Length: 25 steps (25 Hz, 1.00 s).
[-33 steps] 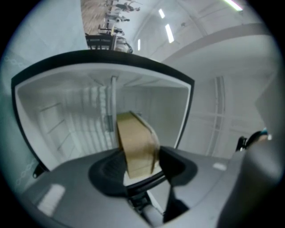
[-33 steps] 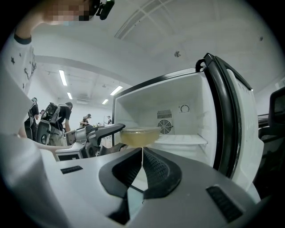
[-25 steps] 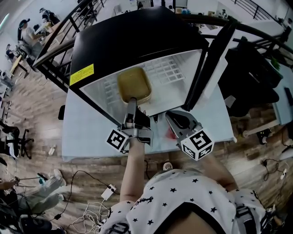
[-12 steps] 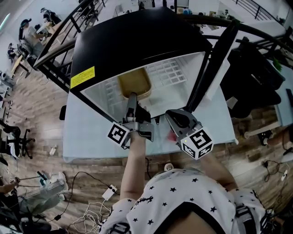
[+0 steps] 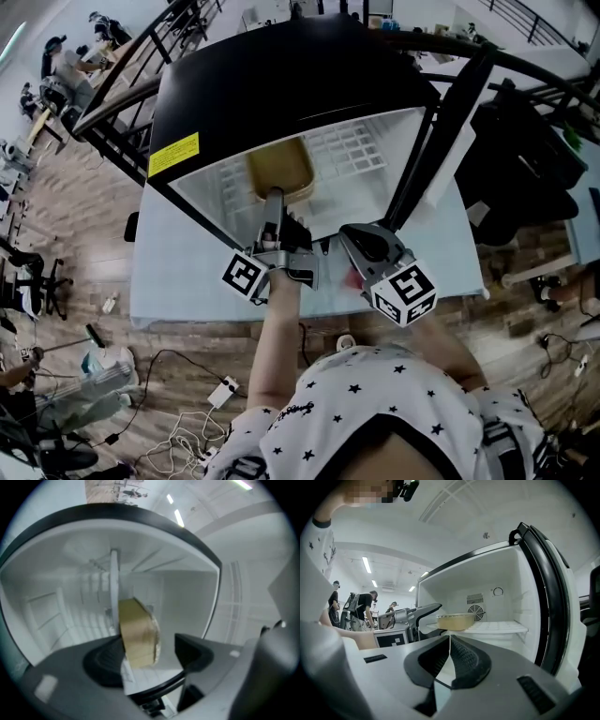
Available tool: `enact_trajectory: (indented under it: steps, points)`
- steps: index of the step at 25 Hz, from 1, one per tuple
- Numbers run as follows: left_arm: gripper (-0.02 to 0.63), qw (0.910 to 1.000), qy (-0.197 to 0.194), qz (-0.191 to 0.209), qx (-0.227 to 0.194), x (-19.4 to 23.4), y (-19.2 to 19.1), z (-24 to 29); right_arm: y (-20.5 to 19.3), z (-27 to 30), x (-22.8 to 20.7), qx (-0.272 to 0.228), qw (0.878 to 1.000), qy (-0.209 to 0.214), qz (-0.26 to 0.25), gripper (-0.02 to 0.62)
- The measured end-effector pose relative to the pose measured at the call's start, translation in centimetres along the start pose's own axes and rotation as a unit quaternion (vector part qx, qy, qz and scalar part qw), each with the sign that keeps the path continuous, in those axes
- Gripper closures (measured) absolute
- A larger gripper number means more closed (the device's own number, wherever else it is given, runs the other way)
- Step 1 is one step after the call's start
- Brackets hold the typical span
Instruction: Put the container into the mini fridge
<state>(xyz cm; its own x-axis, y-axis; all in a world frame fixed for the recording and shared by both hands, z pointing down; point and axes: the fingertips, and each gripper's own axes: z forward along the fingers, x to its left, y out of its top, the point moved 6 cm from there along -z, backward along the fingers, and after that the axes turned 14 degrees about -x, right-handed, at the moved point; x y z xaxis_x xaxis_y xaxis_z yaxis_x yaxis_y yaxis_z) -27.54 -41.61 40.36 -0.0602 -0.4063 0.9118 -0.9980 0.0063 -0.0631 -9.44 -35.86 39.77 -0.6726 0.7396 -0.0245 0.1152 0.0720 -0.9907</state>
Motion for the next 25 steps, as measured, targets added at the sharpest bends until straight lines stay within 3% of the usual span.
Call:
enact_trajectory:
  steps: [7, 12, 17, 21, 25]
  points:
    - [0.265, 0.9996, 0.024, 0.013, 0.005, 0.1, 0.2, -1.5, 0.3, -0.7, 0.8, -0.002, 1.0, 0.009, 0.002, 0.574]
    - [0.269, 0.9978, 0.023, 0.059, 0.017, -0.7, -0.5, -3.5, 0.6, -2.1, 1.6, -0.003, 1.0, 0.019, 0.002, 0.574]
    - [0.453, 0.9855, 0.055, 0.157, 0.035, -1.7, -1.8, -6.5, 1.1, -4.3, 2.3, -0.002, 1.0, 0.028, 0.003, 0.574]
    - [0.573, 0.9745, 0.085, 0.203, 0.044, -2.0, -3.6, -8.8, 1.5, -6.7, 2.4, 0.0, 0.999, 0.035, 0.005, 0.574]
    - [0.601, 0.9641, 0.099, 0.242, 0.047, -2.9, -5.1, -11.6, 2.0, -9.0, 3.0, 0.0, 0.999, 0.038, 0.007, 0.574]
